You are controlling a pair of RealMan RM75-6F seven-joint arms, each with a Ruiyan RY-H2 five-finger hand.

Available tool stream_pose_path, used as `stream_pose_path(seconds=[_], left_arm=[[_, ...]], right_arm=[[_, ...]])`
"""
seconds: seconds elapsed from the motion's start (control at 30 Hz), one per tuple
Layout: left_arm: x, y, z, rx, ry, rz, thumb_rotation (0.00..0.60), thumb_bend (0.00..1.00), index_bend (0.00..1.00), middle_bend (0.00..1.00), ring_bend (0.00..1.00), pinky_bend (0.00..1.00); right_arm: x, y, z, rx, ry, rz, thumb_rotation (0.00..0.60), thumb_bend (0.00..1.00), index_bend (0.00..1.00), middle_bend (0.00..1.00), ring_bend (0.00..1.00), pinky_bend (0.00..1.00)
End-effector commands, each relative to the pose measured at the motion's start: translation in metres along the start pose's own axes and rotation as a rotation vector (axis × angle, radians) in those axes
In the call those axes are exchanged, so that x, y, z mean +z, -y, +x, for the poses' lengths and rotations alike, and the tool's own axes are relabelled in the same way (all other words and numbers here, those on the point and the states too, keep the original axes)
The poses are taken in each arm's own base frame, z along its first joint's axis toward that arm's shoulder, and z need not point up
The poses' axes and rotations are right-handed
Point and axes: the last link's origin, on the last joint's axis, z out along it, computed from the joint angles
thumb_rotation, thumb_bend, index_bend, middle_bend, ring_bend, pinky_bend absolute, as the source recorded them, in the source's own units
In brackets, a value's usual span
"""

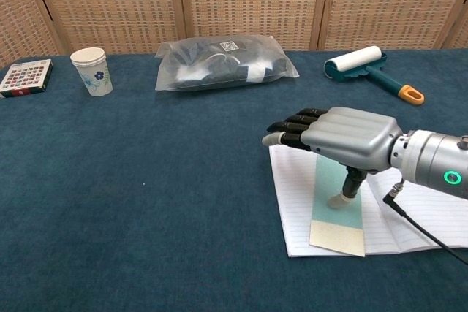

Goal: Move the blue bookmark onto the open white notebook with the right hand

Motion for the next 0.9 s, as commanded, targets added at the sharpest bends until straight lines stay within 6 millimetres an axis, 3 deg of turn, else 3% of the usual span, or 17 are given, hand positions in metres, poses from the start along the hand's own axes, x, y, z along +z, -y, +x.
stream_pose_path(seconds=[0.03,0.9], left_arm=[[0.0,-0.0001,0.0001,0.0,0.0,0.0,0.6,0.05,0.0,0.0,0.0,0.0],[-0.0005,-0.0013,-0.0001,0.003,0.0,-0.003,0.6,0.05,0.0,0.0,0.0,0.0]], right_arm=[[-0.0015,-0.0011,-0.0002,-0.022,0.006,0.013,0.6,0.06,0.0,0.0,0.0,0.0],[-0.007,-0.0091,-0.0014,-0.11,0.026,0.082,0.6,0.06,0.0,0.0,0.0,0.0]])
